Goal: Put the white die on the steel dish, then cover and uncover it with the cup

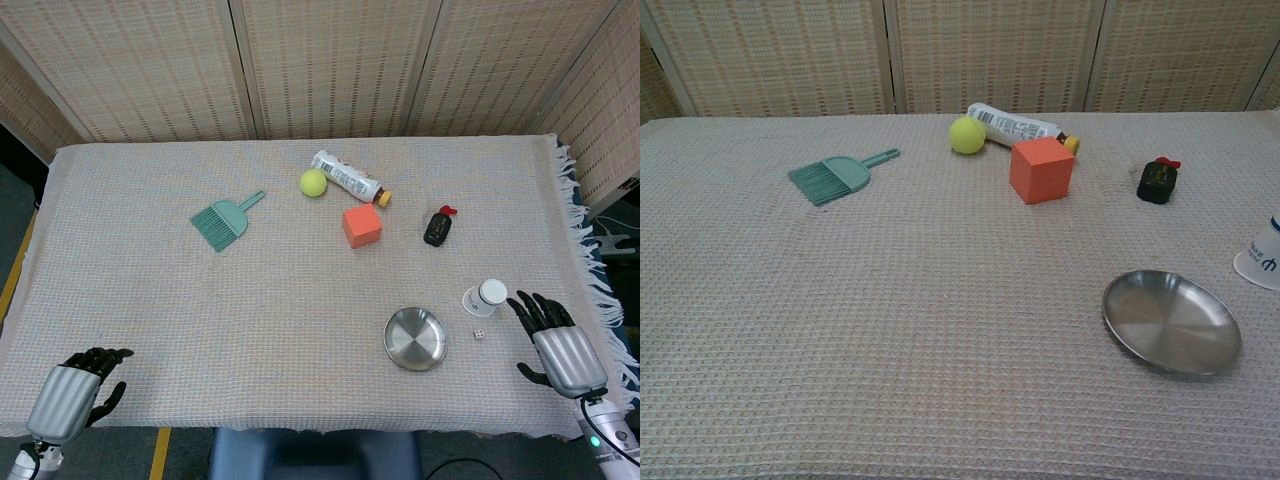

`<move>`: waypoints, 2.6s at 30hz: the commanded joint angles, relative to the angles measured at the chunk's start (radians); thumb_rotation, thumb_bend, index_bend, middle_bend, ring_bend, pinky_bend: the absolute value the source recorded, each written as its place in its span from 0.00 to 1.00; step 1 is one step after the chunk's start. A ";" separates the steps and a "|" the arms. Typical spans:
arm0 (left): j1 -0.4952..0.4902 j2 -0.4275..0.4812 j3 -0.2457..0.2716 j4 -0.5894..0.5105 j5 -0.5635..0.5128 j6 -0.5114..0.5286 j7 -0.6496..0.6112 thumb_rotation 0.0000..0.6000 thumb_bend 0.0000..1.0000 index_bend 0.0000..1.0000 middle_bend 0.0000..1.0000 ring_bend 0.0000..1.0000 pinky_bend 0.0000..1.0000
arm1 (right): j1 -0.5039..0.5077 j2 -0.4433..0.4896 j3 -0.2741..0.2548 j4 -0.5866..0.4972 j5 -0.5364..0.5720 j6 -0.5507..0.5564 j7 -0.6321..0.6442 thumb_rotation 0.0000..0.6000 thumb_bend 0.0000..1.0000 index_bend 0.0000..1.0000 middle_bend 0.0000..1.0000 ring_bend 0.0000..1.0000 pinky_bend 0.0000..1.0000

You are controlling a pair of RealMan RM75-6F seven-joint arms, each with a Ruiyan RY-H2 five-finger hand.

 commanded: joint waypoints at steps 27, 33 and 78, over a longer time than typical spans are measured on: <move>0.003 0.005 0.003 -0.003 -0.009 -0.006 0.006 1.00 0.36 0.31 0.42 0.36 0.52 | 0.072 0.012 -0.065 0.086 -0.201 -0.066 0.059 1.00 0.18 0.07 0.15 0.10 0.43; 0.006 0.009 0.005 -0.004 0.005 0.010 0.001 1.00 0.36 0.31 0.42 0.36 0.52 | 0.061 -0.036 -0.046 0.192 -0.273 0.037 0.021 1.00 0.30 0.31 0.49 0.51 0.79; 0.003 0.007 0.008 -0.002 -0.002 -0.004 0.001 1.00 0.36 0.31 0.42 0.36 0.52 | 0.214 -0.167 -0.006 0.376 -0.001 -0.339 0.015 1.00 0.13 0.40 0.68 0.73 0.98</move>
